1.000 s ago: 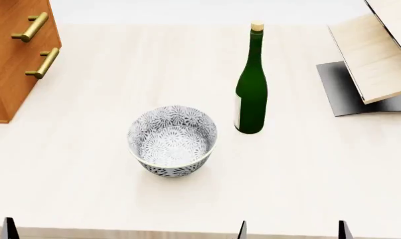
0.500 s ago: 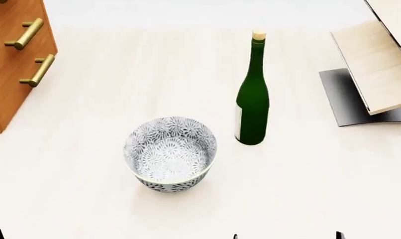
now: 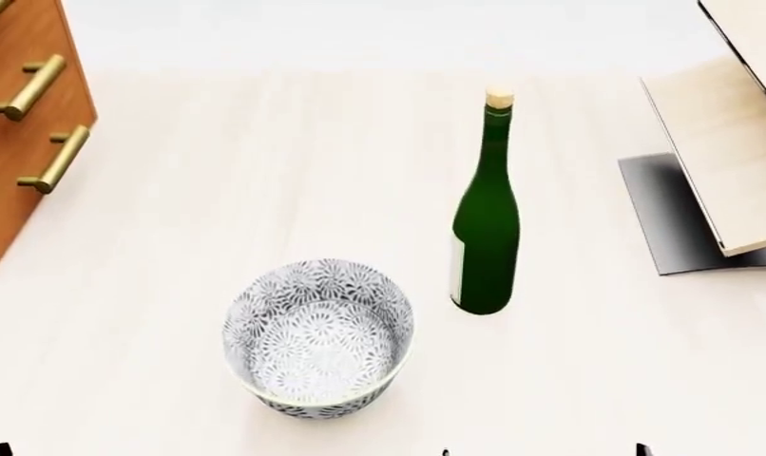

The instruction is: Put the wine bottle on the wine rack.

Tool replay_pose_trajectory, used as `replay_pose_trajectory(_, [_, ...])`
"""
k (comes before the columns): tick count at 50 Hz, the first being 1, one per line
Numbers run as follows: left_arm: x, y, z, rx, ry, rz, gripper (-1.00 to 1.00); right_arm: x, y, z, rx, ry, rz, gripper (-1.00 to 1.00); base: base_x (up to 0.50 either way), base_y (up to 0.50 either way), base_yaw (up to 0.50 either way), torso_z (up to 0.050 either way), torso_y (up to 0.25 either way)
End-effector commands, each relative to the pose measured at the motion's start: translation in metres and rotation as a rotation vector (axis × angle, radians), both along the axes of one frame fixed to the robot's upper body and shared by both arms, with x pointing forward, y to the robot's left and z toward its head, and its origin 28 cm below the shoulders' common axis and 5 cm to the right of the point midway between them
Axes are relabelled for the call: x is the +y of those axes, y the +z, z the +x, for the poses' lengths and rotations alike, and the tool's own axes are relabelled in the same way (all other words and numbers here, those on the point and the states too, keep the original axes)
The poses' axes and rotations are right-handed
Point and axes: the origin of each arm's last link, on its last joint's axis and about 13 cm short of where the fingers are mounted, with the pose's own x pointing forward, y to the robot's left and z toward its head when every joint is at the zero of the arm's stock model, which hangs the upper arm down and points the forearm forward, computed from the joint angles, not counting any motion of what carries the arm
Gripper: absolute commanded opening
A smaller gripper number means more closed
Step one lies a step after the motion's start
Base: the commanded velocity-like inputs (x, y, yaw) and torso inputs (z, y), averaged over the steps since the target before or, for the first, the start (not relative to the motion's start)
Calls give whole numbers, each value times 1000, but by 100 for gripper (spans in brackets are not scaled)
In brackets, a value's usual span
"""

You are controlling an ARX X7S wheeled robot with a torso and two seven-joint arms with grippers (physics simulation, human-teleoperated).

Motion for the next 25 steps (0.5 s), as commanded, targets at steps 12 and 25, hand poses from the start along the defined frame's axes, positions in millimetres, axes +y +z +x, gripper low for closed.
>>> replay_pose_trajectory(12, [-1, 0, 0, 1, -3, 2, 100, 0, -1, 1, 11, 4, 2, 100, 175, 0, 0, 0, 0])
replay_pose_trajectory(25, [0, 1, 0, -2, -2, 3, 100, -1, -2, 3, 20, 0, 2, 100, 175, 0, 0, 0, 0])
